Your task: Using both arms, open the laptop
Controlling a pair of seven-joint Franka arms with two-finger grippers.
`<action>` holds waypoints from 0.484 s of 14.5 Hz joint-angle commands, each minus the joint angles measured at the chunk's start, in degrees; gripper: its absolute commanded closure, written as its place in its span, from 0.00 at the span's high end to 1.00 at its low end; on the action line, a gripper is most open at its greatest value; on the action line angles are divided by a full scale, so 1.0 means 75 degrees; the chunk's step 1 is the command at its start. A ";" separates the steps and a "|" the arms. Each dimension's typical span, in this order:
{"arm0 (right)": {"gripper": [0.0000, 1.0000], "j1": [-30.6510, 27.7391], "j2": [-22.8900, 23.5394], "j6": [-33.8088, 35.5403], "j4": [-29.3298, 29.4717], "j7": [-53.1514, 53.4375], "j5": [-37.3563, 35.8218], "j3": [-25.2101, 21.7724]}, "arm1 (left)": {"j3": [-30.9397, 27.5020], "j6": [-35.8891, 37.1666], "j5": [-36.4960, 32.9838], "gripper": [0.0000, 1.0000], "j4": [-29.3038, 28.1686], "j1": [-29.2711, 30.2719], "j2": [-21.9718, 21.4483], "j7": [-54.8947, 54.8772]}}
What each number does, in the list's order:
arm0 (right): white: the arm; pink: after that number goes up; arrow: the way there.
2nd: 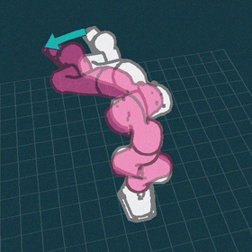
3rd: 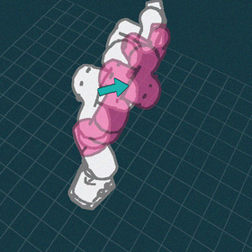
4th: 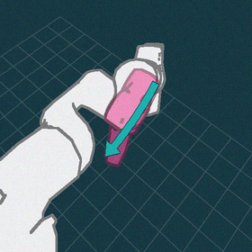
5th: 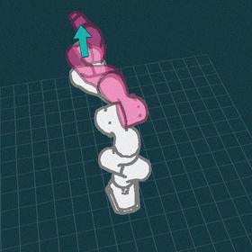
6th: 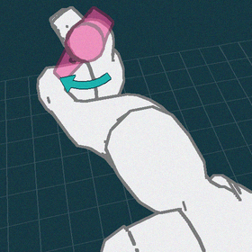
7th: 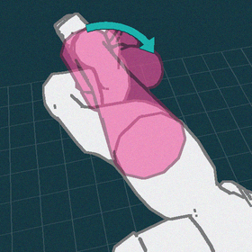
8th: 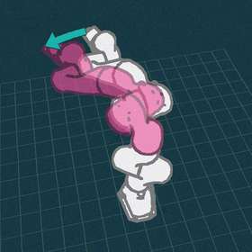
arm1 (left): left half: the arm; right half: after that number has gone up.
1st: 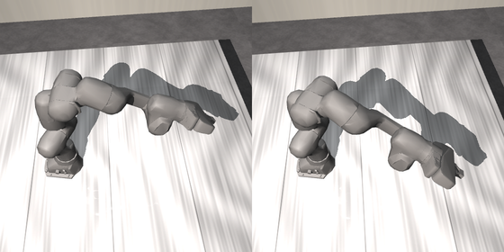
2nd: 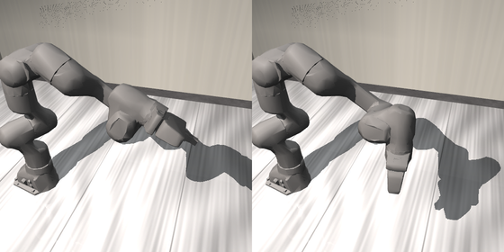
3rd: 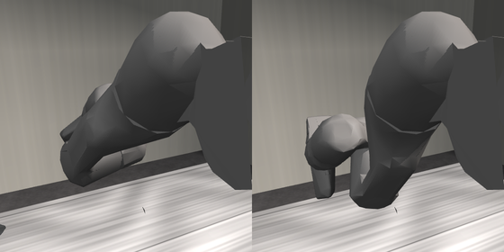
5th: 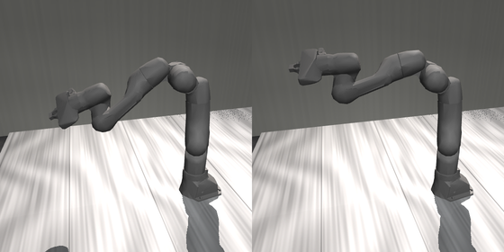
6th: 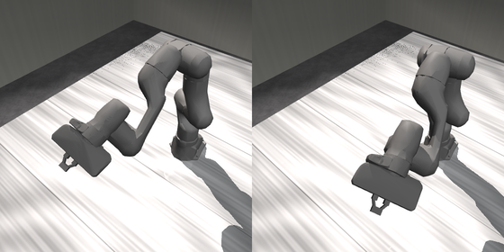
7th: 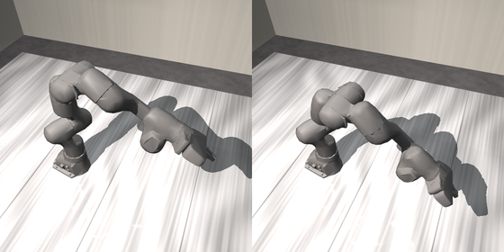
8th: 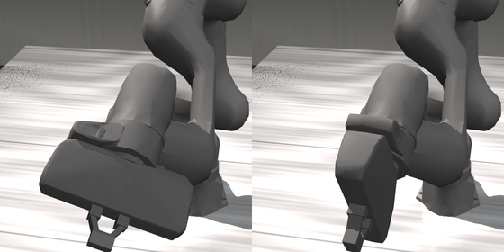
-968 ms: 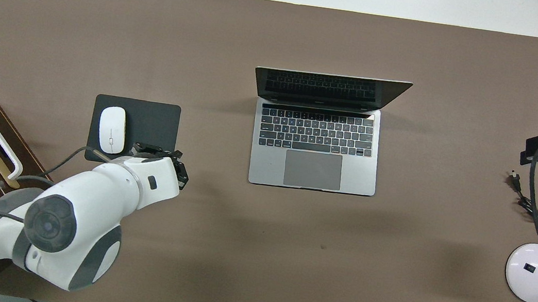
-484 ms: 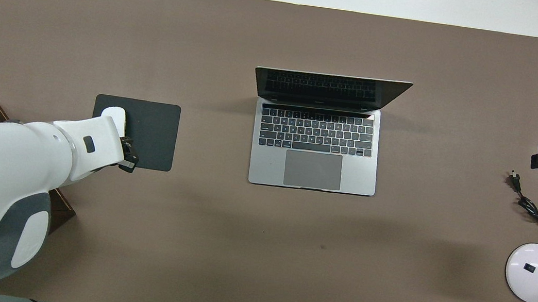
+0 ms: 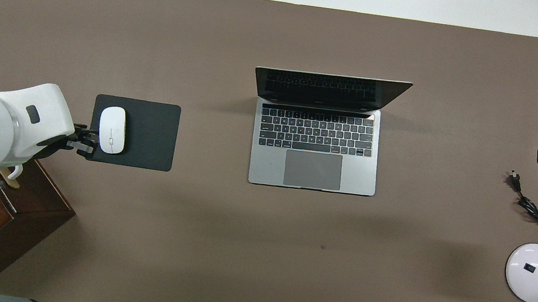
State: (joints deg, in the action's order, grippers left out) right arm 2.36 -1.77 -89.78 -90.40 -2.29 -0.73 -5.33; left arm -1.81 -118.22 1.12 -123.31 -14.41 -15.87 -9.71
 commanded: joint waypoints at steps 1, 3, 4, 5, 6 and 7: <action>1.00 -0.0069 -0.0033 -0.0229 -0.0052 -0.0445 -0.0149 0.0066 | 0.0054 0.0586 -0.0103 1.00 0.0538 0.0385 0.0159 0.0261; 1.00 -0.0033 -0.0033 -0.0240 -0.0052 -0.0364 -0.0138 0.0078 | 0.0066 0.0739 -0.0103 1.00 0.0725 0.0631 0.0170 0.0415; 1.00 -0.0022 -0.0033 -0.0240 -0.0064 -0.0352 -0.0138 0.0078 | 0.0066 0.0855 -0.0103 1.00 0.0843 0.0760 0.0194 0.0427; 1.00 -0.0010 -0.0033 -0.0252 -0.0064 -0.0259 -0.0138 0.0078 | 0.0066 0.0996 -0.0091 1.00 0.1006 0.0912 0.0275 0.0462; 1.00 -0.0010 -0.0033 -0.0252 -0.0076 -0.0107 -0.0138 0.0078 | 0.0066 0.1125 -0.0091 1.00 0.1193 0.1087 0.0357 0.0567; 1.00 -0.0010 -0.0045 -0.0252 -0.0099 0.0034 -0.0126 0.0090 | 0.0066 0.1231 -0.0079 1.00 0.1381 0.1170 0.0462 0.0707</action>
State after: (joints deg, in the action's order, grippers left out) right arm 2.54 -1.76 -90.72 -90.41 -3.68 -0.73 -5.10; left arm -1.89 -112.19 1.12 -117.37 -7.58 -15.13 -6.66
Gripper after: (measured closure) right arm 0.000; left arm 0.000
